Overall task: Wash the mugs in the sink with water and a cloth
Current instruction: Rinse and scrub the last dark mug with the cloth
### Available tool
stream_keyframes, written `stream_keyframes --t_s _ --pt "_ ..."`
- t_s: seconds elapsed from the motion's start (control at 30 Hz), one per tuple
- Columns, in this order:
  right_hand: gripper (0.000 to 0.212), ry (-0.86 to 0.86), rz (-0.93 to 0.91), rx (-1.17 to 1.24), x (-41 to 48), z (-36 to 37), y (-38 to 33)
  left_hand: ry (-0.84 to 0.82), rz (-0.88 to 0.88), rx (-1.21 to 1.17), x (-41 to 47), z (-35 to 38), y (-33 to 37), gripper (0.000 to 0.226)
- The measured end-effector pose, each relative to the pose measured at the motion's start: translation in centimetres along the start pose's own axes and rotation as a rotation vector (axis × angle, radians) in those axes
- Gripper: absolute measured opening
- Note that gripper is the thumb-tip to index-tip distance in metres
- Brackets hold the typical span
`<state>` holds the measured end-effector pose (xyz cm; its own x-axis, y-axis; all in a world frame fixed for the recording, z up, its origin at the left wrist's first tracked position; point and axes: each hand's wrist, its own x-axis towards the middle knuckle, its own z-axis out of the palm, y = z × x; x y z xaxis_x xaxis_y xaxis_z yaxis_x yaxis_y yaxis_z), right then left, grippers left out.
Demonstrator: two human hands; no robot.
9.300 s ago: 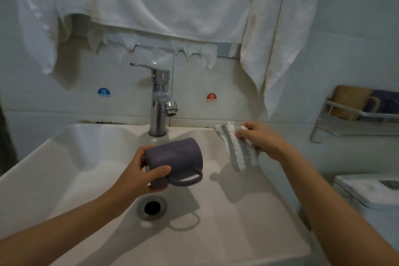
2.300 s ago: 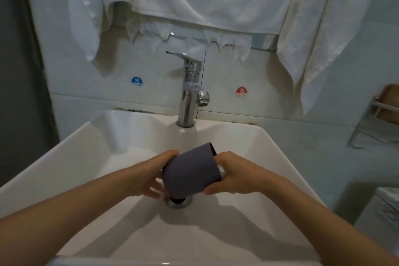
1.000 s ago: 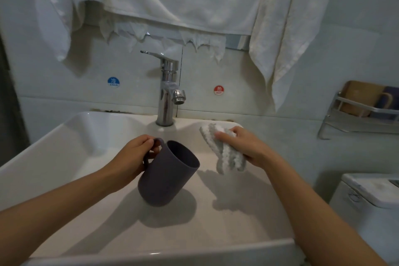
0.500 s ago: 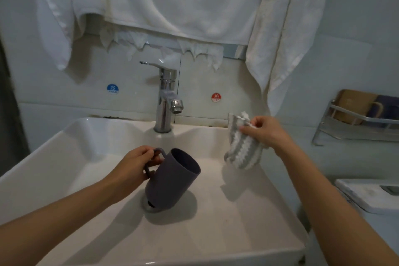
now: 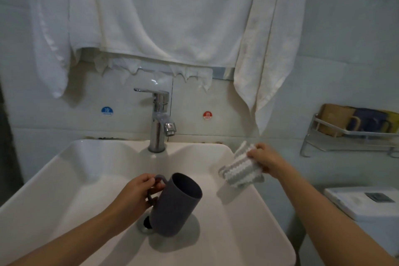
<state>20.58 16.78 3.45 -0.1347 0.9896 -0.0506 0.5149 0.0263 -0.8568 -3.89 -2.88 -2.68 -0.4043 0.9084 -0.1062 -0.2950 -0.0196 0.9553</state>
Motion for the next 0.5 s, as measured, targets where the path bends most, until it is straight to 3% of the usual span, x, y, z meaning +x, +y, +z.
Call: stream_keyframes --t_s 0.13,0.27,0.33,0.4,0.5 --pt "0.047 -0.015 -0.005 -0.328 0.9 2.5 3.9 -0.019 -0.018 -0.119 0.1 -0.4 0.2 0.028" --pt "0.040 0.248 -0.208 -0.421 0.4 3.1 3.5 -0.014 -0.019 -0.161 0.3 -0.6 0.1 0.029" --pt "0.040 0.182 -0.238 -0.464 -0.5 4.1 2.8 -0.012 -0.017 -0.175 0.4 -0.6 0.2 0.029" --pt "0.054 0.035 -0.151 -0.527 -1.2 5.4 3.0 -0.007 -0.013 -0.183 0.4 -0.5 0.4 0.028" --pt "0.059 0.018 -0.118 -0.617 -1.3 6.1 3.2 -0.003 0.001 -0.212 0.3 -0.4 0.6 0.029"
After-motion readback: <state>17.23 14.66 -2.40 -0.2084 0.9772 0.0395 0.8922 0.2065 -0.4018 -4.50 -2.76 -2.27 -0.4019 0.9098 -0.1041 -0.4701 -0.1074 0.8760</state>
